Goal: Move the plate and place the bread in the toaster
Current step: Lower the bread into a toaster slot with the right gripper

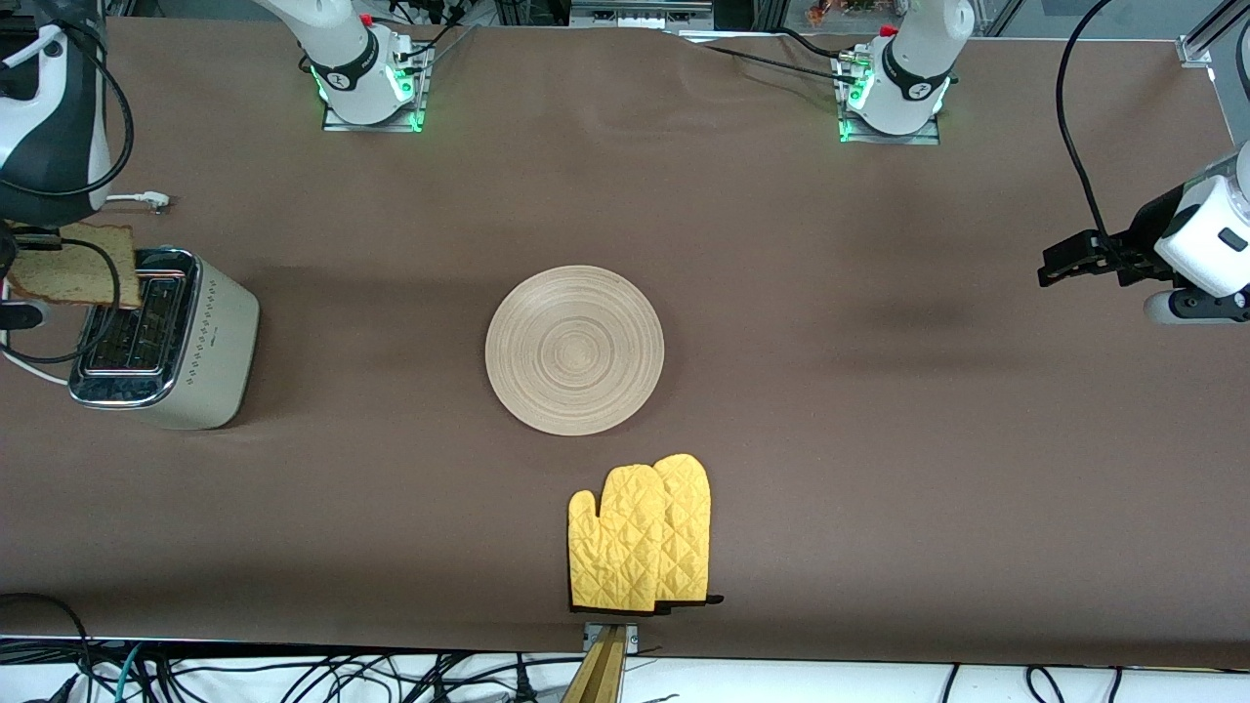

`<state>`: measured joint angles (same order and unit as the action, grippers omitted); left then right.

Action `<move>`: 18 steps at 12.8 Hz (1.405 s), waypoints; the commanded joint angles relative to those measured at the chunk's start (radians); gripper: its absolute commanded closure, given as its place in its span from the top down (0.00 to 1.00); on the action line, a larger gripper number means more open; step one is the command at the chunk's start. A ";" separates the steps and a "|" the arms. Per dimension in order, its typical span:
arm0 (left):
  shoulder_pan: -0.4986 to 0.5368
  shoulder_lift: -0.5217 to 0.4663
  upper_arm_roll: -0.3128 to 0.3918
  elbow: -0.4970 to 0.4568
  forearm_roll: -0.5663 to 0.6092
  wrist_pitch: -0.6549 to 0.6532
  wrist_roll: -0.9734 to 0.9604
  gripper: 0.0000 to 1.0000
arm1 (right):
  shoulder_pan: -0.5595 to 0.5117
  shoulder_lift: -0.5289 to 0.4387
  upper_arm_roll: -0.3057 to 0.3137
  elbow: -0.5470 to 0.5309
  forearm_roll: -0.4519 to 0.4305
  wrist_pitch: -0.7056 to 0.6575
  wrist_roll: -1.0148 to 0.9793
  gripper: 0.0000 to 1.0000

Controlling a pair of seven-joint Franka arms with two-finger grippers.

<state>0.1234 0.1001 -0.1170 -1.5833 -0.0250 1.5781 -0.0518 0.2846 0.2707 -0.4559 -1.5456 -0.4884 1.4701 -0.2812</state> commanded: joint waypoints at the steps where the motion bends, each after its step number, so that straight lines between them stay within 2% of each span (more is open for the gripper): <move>1: 0.005 0.004 -0.001 0.016 -0.010 -0.018 -0.006 1.00 | -0.011 0.004 -0.017 0.009 -0.019 0.051 -0.030 0.00; 10: 0.002 0.004 -0.009 0.016 -0.001 -0.015 -0.010 1.00 | -0.038 0.074 -0.020 0.009 -0.036 0.127 0.095 0.00; 18: 0.002 0.007 -0.007 0.013 -0.001 -0.010 -0.023 1.00 | -0.039 0.120 -0.017 0.009 -0.022 0.137 0.154 0.00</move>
<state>0.1240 0.1005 -0.1190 -1.5833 -0.0250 1.5771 -0.0602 0.2465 0.3827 -0.4748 -1.5457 -0.5071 1.6056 -0.1486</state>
